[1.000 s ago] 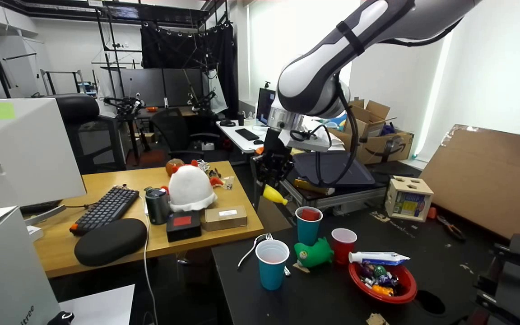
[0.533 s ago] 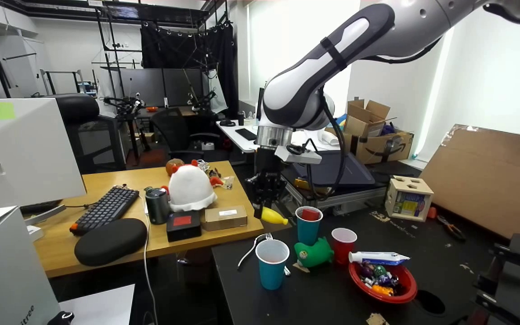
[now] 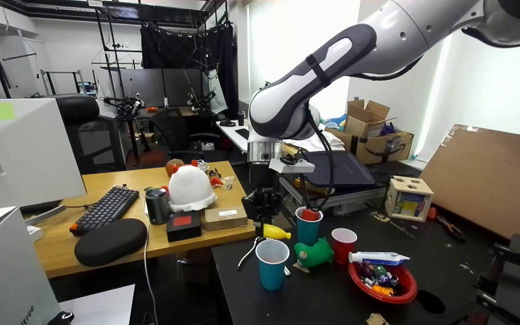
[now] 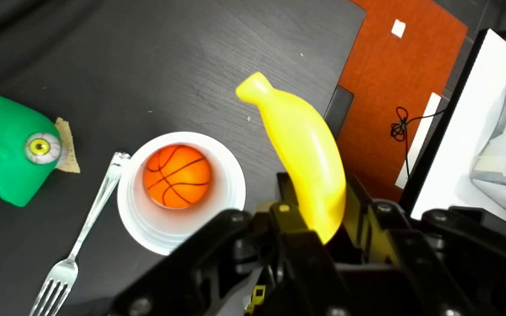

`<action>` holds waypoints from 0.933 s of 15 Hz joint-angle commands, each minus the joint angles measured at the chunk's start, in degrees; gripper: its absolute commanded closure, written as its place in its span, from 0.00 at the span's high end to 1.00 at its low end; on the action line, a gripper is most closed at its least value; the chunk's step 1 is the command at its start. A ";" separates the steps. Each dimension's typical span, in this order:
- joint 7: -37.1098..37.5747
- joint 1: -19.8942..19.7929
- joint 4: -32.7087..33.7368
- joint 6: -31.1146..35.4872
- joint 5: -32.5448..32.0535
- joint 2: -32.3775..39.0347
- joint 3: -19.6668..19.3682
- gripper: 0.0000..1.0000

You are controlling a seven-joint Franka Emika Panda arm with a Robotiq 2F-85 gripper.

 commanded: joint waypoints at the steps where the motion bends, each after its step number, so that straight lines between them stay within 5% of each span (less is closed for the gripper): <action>1: 0.47 1.50 6.87 -6.10 -1.81 4.41 -1.18 0.07; 14: 2.42 4.18 20.74 -16.93 -5.15 14.28 -3.59 0.07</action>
